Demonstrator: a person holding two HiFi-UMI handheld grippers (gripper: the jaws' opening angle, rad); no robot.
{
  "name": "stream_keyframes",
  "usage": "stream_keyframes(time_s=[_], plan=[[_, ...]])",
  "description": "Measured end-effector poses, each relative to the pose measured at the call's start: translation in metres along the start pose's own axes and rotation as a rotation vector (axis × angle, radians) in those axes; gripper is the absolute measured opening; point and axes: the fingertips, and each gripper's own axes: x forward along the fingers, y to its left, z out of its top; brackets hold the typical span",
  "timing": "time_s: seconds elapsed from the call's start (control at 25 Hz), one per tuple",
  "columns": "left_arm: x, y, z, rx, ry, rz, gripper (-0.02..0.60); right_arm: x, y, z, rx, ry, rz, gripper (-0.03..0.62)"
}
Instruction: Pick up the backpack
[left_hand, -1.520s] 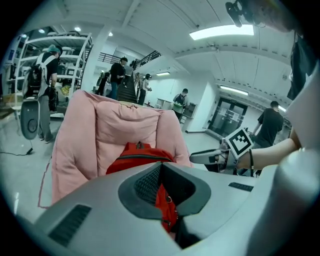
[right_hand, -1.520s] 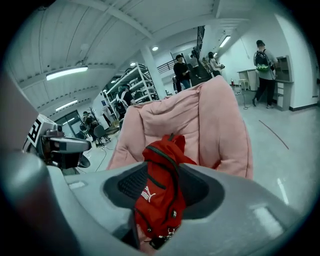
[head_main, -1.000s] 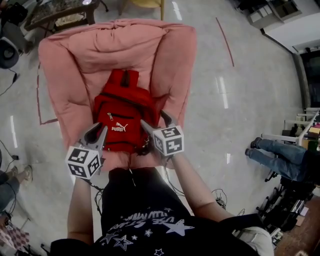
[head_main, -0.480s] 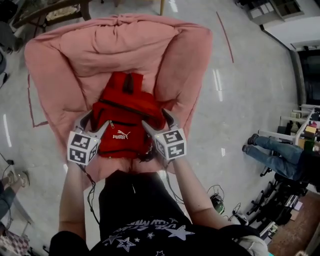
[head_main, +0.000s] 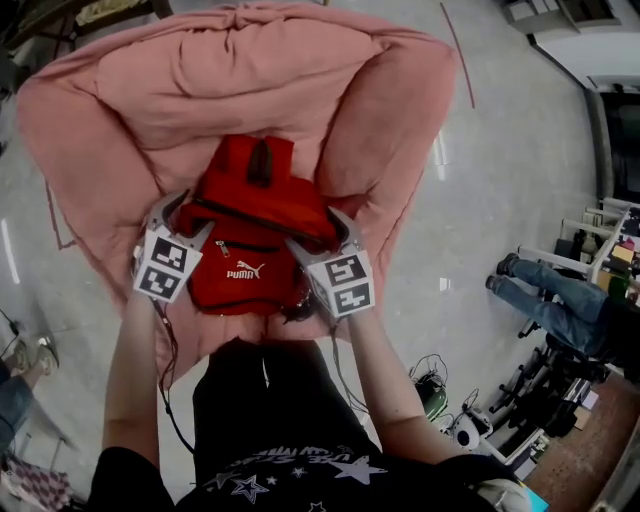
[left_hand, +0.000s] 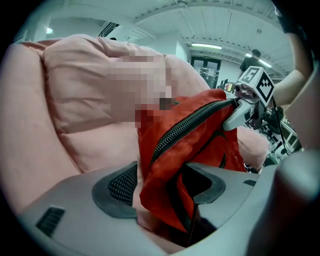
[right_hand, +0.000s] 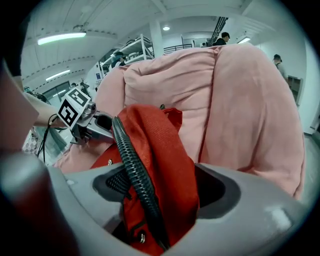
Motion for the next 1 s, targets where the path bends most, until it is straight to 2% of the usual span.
stream_keyframes(time_s=[0.36,0.4,0.44,0.52,0.64,0.72,0.8,1.0], plan=[[0.029,0.006,0.001,-0.014,0.033,-0.087,0.256,0.011,0.002,0.004,-0.003,0.001,0.004,0.375],[0.027,0.004,0.002,-0.024,0.04,-0.1,0.236,0.009,0.002,0.006,-0.005,-0.002,0.002,0.374],[0.025,0.003,0.002,-0.035,0.042,-0.111,0.208,0.007,0.002,0.007,-0.008,-0.005,-0.004,0.358],[0.022,0.001,0.001,-0.039,0.034,-0.113,0.133,0.006,0.001,0.005,-0.013,-0.002,-0.025,0.253],[0.019,-0.004,0.001,-0.002,0.012,-0.102,0.037,0.004,0.0,0.002,-0.018,0.008,-0.048,0.158],[0.015,-0.007,0.004,0.001,-0.004,-0.106,0.021,0.0,0.004,0.005,-0.01,0.009,-0.047,0.084],[0.008,-0.008,0.01,-0.035,-0.044,-0.11,0.02,-0.004,0.008,0.008,0.009,0.002,-0.044,0.047],[-0.02,-0.004,0.012,-0.195,-0.161,-0.121,0.018,-0.014,0.024,0.019,0.042,-0.016,-0.023,0.015]])
